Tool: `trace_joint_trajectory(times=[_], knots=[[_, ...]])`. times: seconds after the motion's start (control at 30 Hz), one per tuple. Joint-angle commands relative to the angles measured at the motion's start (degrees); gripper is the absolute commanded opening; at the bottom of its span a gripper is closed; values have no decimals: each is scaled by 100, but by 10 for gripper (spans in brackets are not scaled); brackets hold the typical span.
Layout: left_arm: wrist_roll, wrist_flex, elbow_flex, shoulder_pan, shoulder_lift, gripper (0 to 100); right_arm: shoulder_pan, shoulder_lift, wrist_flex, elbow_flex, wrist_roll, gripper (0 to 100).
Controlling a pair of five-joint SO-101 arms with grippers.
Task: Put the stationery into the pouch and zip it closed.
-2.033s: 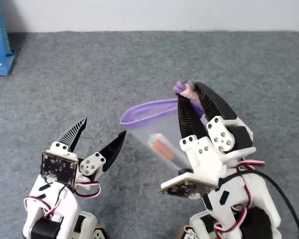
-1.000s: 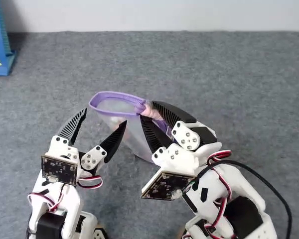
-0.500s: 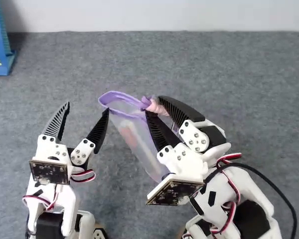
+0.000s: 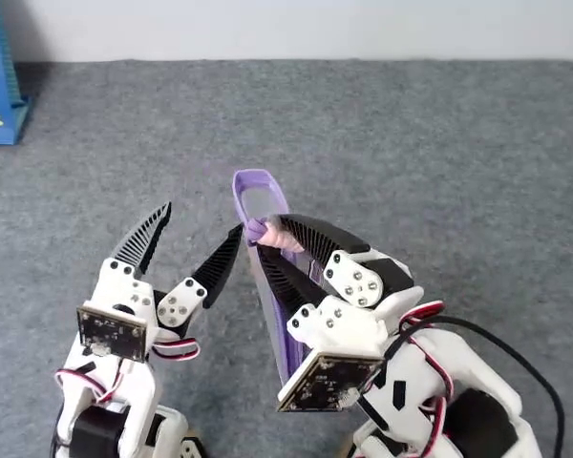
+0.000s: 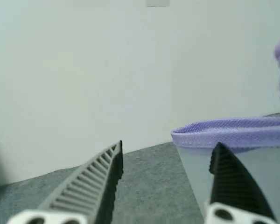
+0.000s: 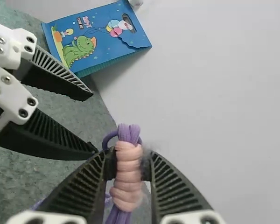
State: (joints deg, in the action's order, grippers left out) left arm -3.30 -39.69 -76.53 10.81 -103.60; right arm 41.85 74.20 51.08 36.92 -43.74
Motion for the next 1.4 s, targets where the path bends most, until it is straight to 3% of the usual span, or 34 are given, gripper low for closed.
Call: trace_joint_trajectory(times=[0.0,0.23,0.43,0.6,0.73,1.1,1.37], knots=[[-79,-695,453,18,-70,286,92,-92,-66,202,88,8],[-79,-2611,1833,62,-79,288,66,-75,-532,607,105,8],[-70,-3631,3029,79,-79,289,66,-92,-541,633,79,8],[352,-4229,3600,1231,-70,290,66,-75,-549,615,79,8],[642,-4211,3371,1969,-70,290,66,-66,-549,598,105,8],[721,-2945,1543,1969,-70,290,66,-66,-549,598,105,8],[1125,-2673,1376,2224,-62,290,92,-66,-549,598,114,8]])
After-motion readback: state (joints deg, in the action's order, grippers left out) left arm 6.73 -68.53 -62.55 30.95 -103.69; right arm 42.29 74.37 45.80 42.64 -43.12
